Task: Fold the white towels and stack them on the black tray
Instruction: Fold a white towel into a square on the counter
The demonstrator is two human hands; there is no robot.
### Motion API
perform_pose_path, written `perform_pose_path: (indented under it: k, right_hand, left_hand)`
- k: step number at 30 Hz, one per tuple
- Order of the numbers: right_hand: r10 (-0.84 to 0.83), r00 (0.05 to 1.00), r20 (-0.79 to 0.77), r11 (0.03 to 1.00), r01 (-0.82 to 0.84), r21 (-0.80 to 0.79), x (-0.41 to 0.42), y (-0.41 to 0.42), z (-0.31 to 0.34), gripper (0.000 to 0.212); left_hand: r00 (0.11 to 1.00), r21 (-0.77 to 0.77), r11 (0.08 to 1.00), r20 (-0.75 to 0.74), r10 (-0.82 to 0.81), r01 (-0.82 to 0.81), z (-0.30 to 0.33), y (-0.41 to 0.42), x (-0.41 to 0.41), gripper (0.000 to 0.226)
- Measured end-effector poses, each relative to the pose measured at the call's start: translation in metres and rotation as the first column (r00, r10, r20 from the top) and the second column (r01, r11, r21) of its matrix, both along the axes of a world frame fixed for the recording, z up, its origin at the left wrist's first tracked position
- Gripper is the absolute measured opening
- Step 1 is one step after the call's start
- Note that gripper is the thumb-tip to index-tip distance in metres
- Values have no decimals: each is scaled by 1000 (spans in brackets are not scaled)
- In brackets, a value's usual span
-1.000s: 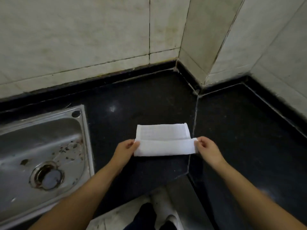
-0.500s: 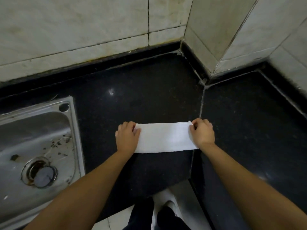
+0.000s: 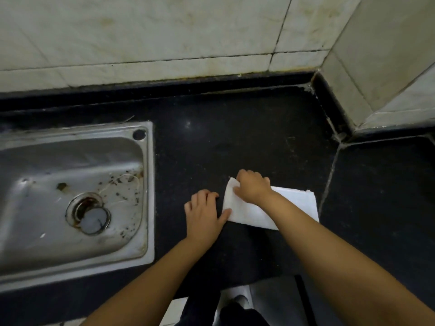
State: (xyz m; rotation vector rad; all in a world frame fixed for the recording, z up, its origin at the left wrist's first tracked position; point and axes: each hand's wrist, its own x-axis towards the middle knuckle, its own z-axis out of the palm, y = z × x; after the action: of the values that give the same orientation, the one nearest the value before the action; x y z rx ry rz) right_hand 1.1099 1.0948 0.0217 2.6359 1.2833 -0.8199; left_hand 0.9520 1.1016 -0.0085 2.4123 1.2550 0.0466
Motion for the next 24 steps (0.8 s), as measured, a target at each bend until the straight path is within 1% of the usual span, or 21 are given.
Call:
perform_pose_path:
  k: [1, 2, 3, 5, 7, 8, 10, 12, 14, 15, 16, 18, 19, 21, 23, 24]
  right_hand:
    - [19, 1000, -22, 999, -20, -44, 2, -1, 2, 37]
    - [24, 998, -64, 998, -27, -50, 3, -2, 6, 36]
    - [15, 993, -119, 1000, -16, -15, 6, -6, 12, 31]
    - [-18, 974, -224, 992, 46, 121, 14, -14, 32, 18]
    - [-32, 968, -249, 957, 101, 271, 26, -21, 61, 13]
    - [-33, 969, -245, 929, 120, 351, 34, -24, 77, 11]
    - [-43, 969, -242, 845, 165, 509, 49, -30, 109, 7]
    - [-48, 954, -296, 730, 236, 641, 56, -39, 137, 15]
    - [-8, 935, -355, 631, 280, 723, 55, -50, 158, 18]
    - [22, 928, -372, 600, 286, 747, 52, -56, 164, 17]
    - [48, 923, -382, 588, 283, 757, 48, -64, 166, 16]
    - [88, 922, -377, 612, 249, 751, 39, -80, 156, 14]
    - [103, 923, -372, 634, 227, 739, 34, -90, 144, 16]
    - [125, 918, -376, 703, 185, 686, 20, -111, 114, 14]
    - [127, 913, -389, 816, 126, 563, 2, -136, 78, 10]
    - [131, 907, -400, 869, 90, 487, -6, -148, 58, 10]
  left_hand:
    - [1000, -26, 1000, 4, 6, -6, 3, -3, 2, 52]
    - [1000, -50, 999, 10, 11, -10, 5, -6, 6, 48]
    - [1000, -76, 997, 16, 15, -14, 9, -7, 9, 43]
    - [998, -182, 983, 52, 32, -22, 19, 1, 19, 29]
    - [979, -332, 943, 192, 72, -5, 40, 20, 29, 14]
    - [956, -364, 931, 280, 91, 18, 54, 31, 34, 12]
    - [904, -307, 950, 419, 84, 53, 91, 53, 45, 10]
    - [854, -212, 972, 520, 23, 103, 132, 63, 51, 9]
    - [800, -147, 977, 598, -36, 154, 161, 61, 51, 8]
    - [773, -135, 976, 632, -49, 173, 170, 57, 48, 7]
    - [750, -138, 972, 659, -55, 193, 175, 51, 41, 5]
    - [730, -171, 956, 680, -61, 239, 169, 36, 22, 8]
    - [740, -195, 947, 670, -62, 255, 160, 27, 11, 13]
    - [801, -256, 930, 595, -63, 264, 132, 10, -12, 12]
    - [878, -334, 907, 472, -76, 258, 98, -6, -31, 9]
    - [910, -384, 888, 406, -84, 253, 82, -13, -39, 11]
